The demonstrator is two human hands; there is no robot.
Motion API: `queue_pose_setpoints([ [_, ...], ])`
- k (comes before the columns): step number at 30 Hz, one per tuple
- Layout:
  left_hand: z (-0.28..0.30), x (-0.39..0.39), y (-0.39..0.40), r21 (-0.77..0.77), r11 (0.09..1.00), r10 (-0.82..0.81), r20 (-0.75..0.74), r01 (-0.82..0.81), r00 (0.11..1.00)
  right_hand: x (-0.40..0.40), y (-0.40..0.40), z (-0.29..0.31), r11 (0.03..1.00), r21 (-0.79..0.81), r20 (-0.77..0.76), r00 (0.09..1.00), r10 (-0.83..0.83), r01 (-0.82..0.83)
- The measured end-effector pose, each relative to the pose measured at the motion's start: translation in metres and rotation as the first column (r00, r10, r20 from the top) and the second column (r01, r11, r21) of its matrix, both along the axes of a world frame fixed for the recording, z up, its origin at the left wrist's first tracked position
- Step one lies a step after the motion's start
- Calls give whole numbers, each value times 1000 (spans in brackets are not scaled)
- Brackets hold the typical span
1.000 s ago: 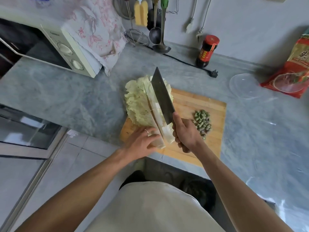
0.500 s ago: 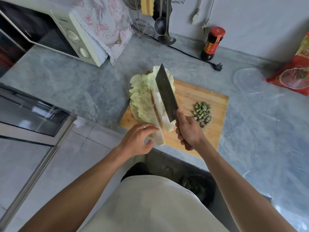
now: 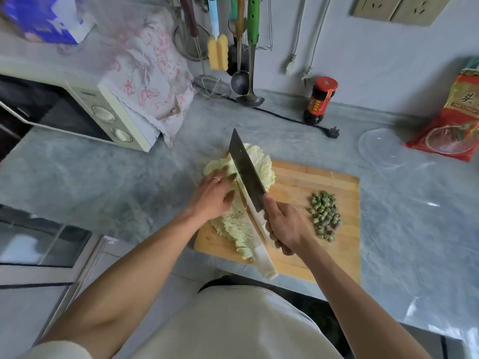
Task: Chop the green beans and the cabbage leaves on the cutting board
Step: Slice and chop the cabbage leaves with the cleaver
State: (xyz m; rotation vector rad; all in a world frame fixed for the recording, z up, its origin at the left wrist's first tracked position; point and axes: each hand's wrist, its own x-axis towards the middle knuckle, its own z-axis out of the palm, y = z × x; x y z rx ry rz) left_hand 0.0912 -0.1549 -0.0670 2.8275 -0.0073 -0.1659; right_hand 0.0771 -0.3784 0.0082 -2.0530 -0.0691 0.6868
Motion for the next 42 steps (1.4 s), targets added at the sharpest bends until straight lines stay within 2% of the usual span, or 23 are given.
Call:
queue_pose_setpoints([
  [4, -11, 20, 21, 124, 992, 17, -89, -6, 996, 13, 25, -9, 999, -33, 26, 999, -24, 25],
  [9, -23, 27, 36, 97, 995, -19, 18, 17, 1000, 28, 47, -12, 996, -85, 43, 999, -25, 29],
  [15, -34, 31, 40, -162, 987, 5, 152, 20, 988, 39, 62, -16, 992, -125, 90, 996, -18, 29],
  [18, -29, 40, 46, -476, 880, 129, 226, -6, 966, 39, 63, -17, 993, -100, 128, 991, -42, 55],
  [20, -26, 48, 52, -592, 805, 253, 262, -52, 931, 38, 63, -19, 995, -66, 129, 990, -63, 72],
  [22, -22, 56, 55, -617, 767, 365, 195, -175, 910, 37, 64, -19, 996, -33, 108, 991, -82, 86],
  [24, -15, 69, 58, -642, 691, 419, -20, -333, 908, 41, 68, -14, 996, -32, 92, 992, -85, 88],
  [26, -10, 81, 60, -642, 637, 370, -231, -427, 900, 50, 73, -8, 996, -55, 91, 994, -67, 72],
  [27, -8, 86, 61, -634, 647, 339, -260, -424, 904, 57, 77, -7, 995, -82, 107, 993, -50, 59],
  [30, -1, 90, 64, -651, 640, 307, -270, -408, 912, 85, 86, -9, 982, -175, 177, 983, -42, 74],
  [34, 7, 90, 66, -696, 613, 222, -301, -373, 927, 115, 101, -12, 978, -198, 246, 969, -23, 73],
  [39, 10, 85, 66, -687, 700, 26, -246, -193, 969, 129, 113, -17, 986, -138, 220, 974, -57, 89],
  [42, 17, 81, 65, -678, 724, -21, -203, -125, 979, 133, 118, -22, 985, -120, 170, 980, -103, 124],
])
